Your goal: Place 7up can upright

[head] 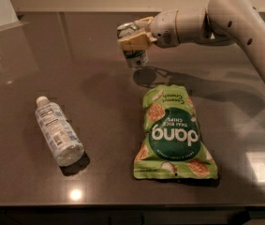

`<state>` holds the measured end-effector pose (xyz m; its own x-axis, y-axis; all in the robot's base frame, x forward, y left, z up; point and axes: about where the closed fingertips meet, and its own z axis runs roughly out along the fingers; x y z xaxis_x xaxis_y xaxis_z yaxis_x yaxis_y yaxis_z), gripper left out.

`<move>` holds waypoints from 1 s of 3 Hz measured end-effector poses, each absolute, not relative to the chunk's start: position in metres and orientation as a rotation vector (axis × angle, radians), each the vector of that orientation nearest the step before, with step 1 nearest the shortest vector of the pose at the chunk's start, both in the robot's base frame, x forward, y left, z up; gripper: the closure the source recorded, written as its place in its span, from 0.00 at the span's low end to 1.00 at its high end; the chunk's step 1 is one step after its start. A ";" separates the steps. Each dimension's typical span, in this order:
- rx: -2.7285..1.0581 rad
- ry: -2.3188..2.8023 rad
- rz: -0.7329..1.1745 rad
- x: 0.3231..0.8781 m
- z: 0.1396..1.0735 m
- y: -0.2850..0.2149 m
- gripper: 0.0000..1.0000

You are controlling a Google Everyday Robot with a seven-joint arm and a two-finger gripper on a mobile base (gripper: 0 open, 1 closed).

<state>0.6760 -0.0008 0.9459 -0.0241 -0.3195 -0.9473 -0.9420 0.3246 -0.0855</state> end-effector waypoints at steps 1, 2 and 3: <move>-1.190 1.514 0.785 0.672 0.939 0.002 1.00; -1.187 1.486 0.804 0.670 0.934 0.001 1.00; -1.183 1.450 0.829 0.668 0.927 -0.001 1.00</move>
Offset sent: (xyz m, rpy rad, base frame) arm -0.0067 -0.0049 -0.0182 0.0826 -0.0406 0.0492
